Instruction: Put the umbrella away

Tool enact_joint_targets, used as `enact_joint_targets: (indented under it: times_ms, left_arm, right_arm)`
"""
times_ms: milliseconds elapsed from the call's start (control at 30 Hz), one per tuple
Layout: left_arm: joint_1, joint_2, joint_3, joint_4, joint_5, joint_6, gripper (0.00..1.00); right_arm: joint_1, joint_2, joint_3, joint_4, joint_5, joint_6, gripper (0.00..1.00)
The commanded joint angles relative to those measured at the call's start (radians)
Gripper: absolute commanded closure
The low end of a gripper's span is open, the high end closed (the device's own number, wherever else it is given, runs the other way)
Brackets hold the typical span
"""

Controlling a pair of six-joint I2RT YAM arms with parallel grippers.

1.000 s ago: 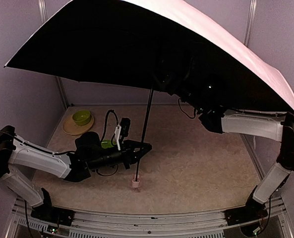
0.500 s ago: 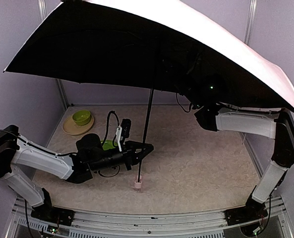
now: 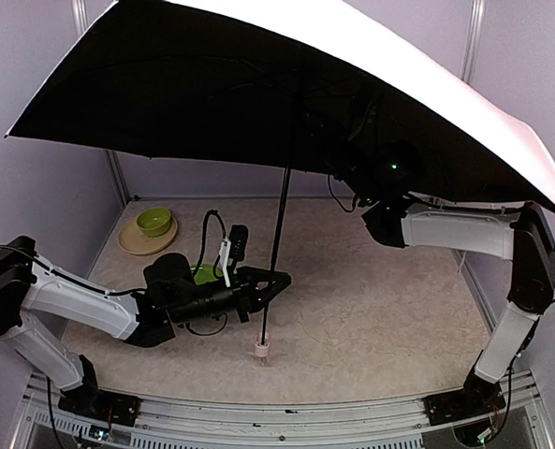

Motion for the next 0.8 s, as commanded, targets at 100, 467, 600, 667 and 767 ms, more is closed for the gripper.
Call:
enact_joint_targets:
  times_ms: [100,467,600,667,767]
  left_arm:
    - [-0.016,-0.004,0.008,0.064,0.029,0.054,1.00]
    - [-0.019,-0.013,0.008,0.057,0.031,0.085,1.00]
    - [-0.018,-0.020,0.008,0.056,0.036,0.090,1.00]
    - [-0.019,-0.028,0.008,0.056,0.038,0.095,1.00]
    - [-0.019,-0.037,0.009,0.056,0.041,0.100,1.00]
  right_arm:
    - [-0.003,-0.001,0.039,0.003,0.016,-0.008,0.54]
    - [-0.004,0.014,0.061,-0.013,0.004,0.001,1.00]
    - [-0.006,0.010,0.055,-0.028,0.003,0.000,1.00]
    - [-0.006,0.008,0.051,-0.031,0.000,-0.005,1.00]
    - [-0.006,0.004,0.041,-0.027,-0.011,-0.013,1.00]
